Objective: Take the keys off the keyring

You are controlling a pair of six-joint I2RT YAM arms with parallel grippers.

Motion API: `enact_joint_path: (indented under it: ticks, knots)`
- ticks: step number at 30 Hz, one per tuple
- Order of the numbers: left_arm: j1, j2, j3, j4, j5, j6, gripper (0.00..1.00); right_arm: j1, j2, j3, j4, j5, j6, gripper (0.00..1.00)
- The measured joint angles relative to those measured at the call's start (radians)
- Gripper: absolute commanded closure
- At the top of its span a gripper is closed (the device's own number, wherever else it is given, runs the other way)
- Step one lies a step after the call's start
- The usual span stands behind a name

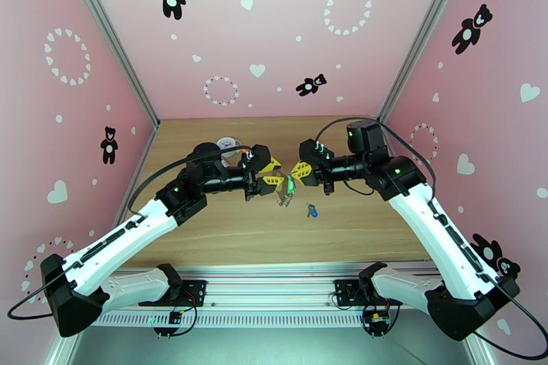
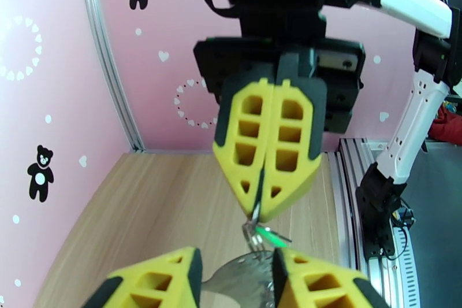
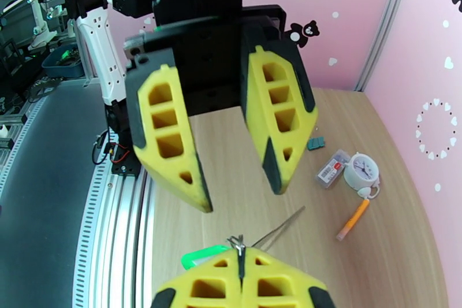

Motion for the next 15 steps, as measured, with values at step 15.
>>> enact_joint_path:
  ticks: [15]
  knots:
    - [0.003,0.047,0.064,-0.103,0.150,0.242,0.52,0.000,0.028,0.035,-0.051,-0.091,-0.016,1.00]
